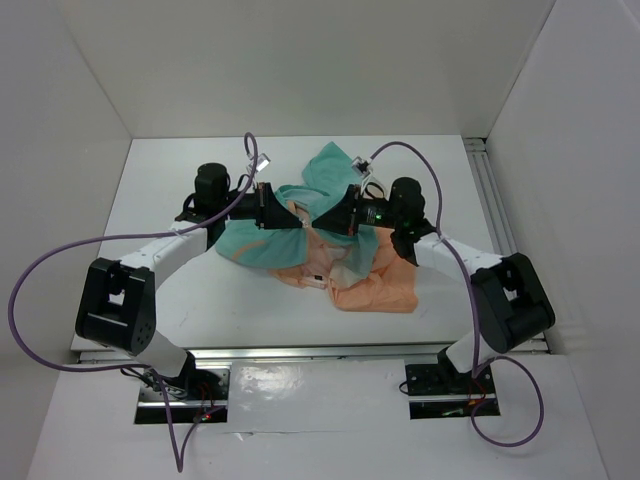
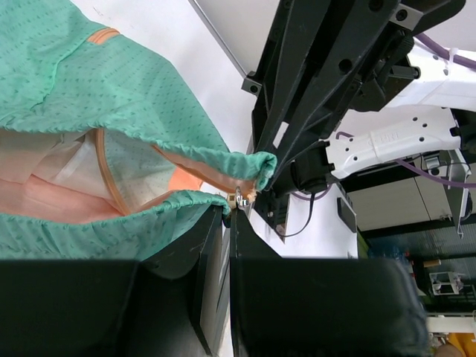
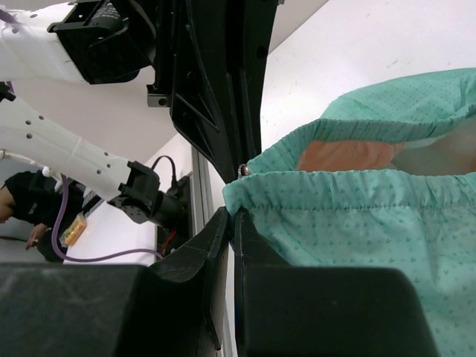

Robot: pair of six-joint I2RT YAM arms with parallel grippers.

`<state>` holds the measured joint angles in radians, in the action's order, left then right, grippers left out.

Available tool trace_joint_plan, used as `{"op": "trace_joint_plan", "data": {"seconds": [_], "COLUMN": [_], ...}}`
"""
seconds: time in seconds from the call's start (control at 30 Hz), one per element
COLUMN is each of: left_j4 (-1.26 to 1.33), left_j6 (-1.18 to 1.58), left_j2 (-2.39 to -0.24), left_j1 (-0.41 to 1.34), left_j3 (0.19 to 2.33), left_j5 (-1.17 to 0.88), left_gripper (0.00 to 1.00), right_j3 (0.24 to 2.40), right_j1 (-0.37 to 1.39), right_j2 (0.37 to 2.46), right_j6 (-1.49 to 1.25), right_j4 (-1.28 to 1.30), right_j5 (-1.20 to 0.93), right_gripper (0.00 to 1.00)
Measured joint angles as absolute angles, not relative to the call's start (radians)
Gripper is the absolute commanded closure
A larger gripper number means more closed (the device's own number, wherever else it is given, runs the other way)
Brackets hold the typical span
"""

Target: Zip up the jacket

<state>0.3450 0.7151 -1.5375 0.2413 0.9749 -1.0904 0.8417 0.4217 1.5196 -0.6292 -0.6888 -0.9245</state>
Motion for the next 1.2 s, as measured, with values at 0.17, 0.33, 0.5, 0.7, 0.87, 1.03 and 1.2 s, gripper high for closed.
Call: {"op": "trace_joint_plan", "data": {"seconds": [0.17,0.33,0.5,0.7,0.87,1.03,1.2], "left_j4": [0.36,0.374,0.382,0.383,0.383,0.383,0.383], "left_j6": [0.716,0.716,0.727,0.737,0.738,0.737,0.737], "left_j2": [-1.538,-1.538,-1.538,-1.538,-1.538,-1.538,-1.538], "left_j1": [0.241,0.241,0.241,0.241,0.241,0.242,0.242], "left_j3": [0.975,0.975,0.975,0.975,0.975,0.975,0.975], "left_j5": [-1.097,-1.102,-1.109,-1.112,-1.114,-1.114,-1.115], "left_gripper": [1.0,1.0,1.0,1.0,1.0,1.0,1.0], "right_j3": [0.834,0.808,0.794,0.794,0.794,0.794,0.794], "right_j1": [0.409,0.395,0.394,0.394,0.394,0.394,0.394], "right_j2": [1.531,1.538,1.547,1.549,1.555,1.559,1.56], "right_j6": [-0.651,-0.685,-0.706,-0.717,-0.725,-0.729,-0.739], "right_j4": [-0.705,-0.742,-0.757,-0.77,-0.786,-0.804,-0.818], "right_j5": [-0.925,-0.931,-0.939,-0.947,-0.955,-0.96,-0.963], "right_gripper": [1.0,1.0,1.0,1.0,1.0,1.0,1.0]}}
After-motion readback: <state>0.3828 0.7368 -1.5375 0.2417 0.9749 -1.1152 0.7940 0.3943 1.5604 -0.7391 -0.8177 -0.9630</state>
